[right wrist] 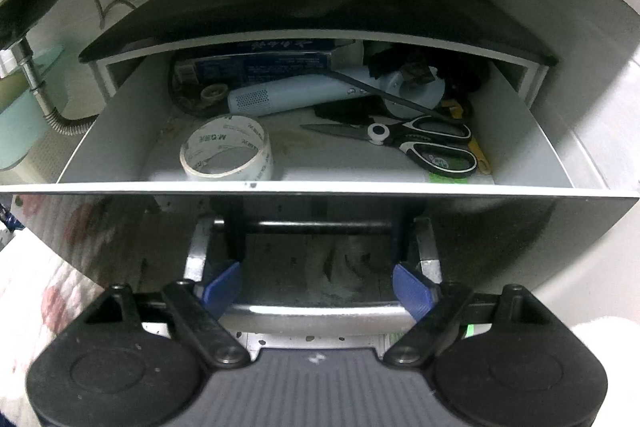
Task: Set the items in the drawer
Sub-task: 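Push the drawer closed with the right gripper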
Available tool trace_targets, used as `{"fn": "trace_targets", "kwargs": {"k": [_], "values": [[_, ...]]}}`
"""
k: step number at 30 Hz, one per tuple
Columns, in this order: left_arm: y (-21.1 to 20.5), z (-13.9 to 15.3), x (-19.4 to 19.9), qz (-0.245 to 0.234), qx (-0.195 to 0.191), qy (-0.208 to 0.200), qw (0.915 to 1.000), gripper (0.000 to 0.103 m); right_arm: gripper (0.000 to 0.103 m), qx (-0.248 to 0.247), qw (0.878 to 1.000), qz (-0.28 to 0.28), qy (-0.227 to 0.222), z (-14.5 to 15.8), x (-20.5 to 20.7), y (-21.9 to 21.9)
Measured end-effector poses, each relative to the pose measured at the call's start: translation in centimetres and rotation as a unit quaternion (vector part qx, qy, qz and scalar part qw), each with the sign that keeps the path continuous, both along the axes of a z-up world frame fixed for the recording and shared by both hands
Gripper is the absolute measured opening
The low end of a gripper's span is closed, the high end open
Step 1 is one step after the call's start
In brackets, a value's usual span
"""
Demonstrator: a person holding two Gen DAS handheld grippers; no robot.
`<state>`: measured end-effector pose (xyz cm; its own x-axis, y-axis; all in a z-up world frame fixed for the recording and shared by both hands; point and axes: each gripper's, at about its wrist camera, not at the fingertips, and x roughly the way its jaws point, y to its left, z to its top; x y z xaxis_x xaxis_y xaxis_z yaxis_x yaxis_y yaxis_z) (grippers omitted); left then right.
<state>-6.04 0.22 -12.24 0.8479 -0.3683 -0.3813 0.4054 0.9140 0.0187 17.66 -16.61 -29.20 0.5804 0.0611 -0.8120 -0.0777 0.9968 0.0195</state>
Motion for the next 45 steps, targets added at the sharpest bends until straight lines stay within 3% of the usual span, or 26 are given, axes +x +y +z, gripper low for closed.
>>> {"fn": "trace_targets", "kwargs": {"k": [45], "values": [[0.1,-0.8,0.5,-0.007,0.010,0.034,0.9994,0.103,0.084,0.004,0.999,-0.004,-0.039,0.2,-2.9,-0.4]]}}
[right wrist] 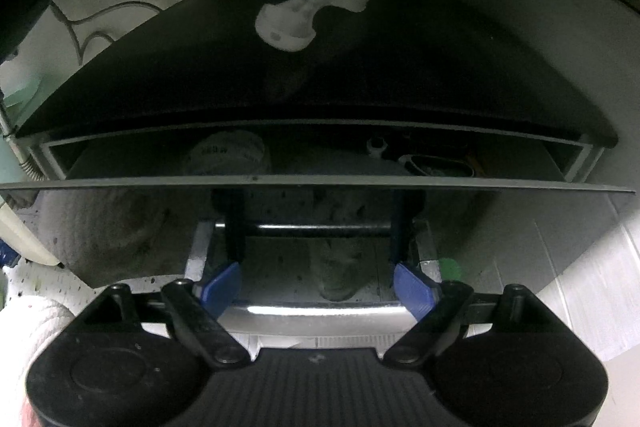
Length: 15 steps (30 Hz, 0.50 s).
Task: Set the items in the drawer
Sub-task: 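Push the drawer closed with the right gripper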
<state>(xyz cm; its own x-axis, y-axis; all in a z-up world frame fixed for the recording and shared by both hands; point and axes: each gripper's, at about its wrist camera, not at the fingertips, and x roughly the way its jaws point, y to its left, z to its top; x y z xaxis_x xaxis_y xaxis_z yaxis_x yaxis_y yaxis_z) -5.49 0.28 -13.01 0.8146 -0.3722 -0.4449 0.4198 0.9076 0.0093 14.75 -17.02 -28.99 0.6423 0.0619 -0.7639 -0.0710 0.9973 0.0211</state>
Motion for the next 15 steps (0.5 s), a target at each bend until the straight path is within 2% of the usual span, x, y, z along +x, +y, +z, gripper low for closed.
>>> {"fn": "trace_targets", "kwargs": {"k": [15], "values": [[-0.4,-0.2,0.0,0.001,0.010,0.002,0.9999,0.103,0.085,0.002,1.000,-0.002,-0.026,0.3,-1.6,-0.1]]}}
